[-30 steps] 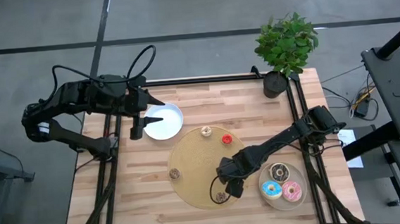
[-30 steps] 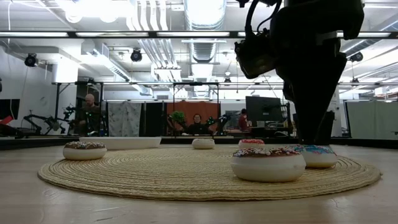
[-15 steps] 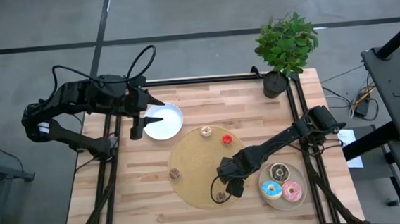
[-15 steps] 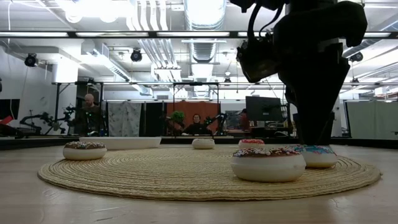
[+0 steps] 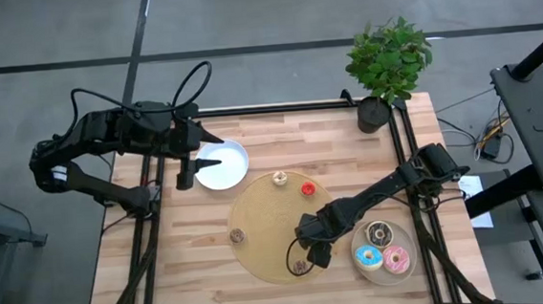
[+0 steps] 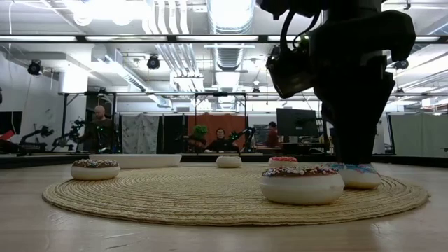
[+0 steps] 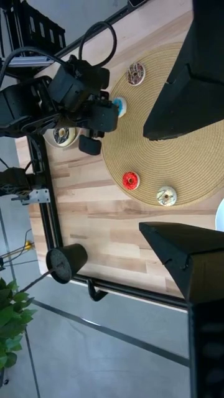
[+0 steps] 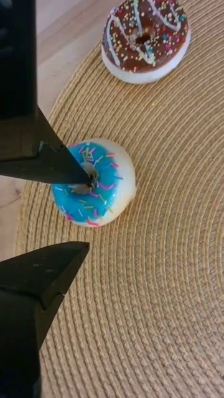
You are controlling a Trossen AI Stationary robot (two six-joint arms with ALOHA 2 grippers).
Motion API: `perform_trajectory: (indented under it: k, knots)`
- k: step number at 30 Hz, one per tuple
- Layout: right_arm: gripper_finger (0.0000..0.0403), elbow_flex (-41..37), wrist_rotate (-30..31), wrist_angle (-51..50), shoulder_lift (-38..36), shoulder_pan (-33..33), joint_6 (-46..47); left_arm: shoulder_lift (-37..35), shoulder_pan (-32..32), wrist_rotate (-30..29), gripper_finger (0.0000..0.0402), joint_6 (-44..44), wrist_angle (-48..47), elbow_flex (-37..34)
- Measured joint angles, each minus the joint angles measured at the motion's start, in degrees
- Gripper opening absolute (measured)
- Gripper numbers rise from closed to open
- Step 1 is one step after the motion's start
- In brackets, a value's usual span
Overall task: Pick & Place donuts
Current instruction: Put the small blue donut into the white plate
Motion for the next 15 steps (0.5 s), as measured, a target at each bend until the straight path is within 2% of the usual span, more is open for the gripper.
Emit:
perform_trajectory:
  k: [15]
  knots:
    - [0.0136,-0.27,-0.75,1.04,0.02,-0.13,-2.30,0.00,0.00,-0.31,0.0199,0.02,-0.02,0.00]
